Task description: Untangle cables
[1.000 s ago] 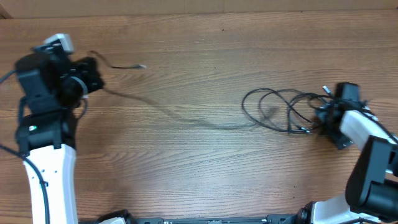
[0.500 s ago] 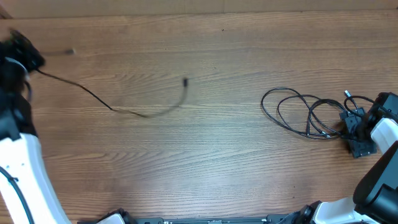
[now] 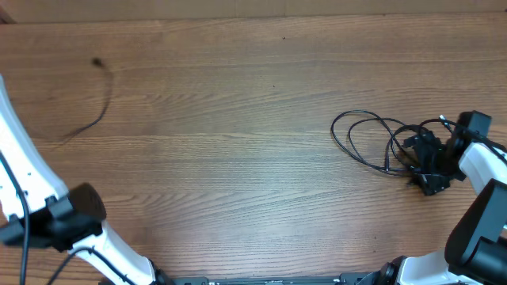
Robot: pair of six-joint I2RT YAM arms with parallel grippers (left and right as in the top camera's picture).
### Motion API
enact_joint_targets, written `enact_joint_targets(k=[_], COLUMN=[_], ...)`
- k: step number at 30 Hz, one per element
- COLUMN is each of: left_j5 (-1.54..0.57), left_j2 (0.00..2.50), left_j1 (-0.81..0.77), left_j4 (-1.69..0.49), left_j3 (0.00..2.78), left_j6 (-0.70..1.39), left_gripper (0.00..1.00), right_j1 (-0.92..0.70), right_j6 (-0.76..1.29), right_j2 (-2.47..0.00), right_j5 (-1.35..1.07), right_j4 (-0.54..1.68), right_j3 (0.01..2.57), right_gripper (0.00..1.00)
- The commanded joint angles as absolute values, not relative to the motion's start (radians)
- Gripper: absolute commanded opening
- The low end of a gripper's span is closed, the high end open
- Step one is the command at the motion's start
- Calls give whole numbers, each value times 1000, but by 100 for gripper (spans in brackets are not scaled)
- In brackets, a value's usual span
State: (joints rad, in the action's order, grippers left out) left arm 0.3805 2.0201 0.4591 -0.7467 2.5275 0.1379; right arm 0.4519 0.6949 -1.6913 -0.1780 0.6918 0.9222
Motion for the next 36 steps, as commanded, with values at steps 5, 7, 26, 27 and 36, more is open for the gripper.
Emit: enact_joint_targets(k=[5, 7, 26, 27, 36], left_j5=[430, 313, -212, -220, -480], left_j2=[2350, 2421, 2458, 2458, 2458], left_j1=[458, 448, 237, 210, 14], left_j4=[-1027, -1087, -1317, -1321, -1335], left_j3=[2552, 2552, 2552, 2552, 2552], left_j6=[224, 226, 292, 292, 197], left_gripper=[4, 8, 80, 80, 78], right_j1=[339, 302, 123, 114, 96], right_j6=[703, 702, 432, 432, 392], right_j2=[-1723, -1723, -1653, -1637, -1496], right_j5=[-227, -227, -426, -425, -409], right_j4=[684, 680, 677, 695, 837], right_j3=[893, 893, 970, 980, 1065], right_gripper=[100, 100, 42, 27, 13])
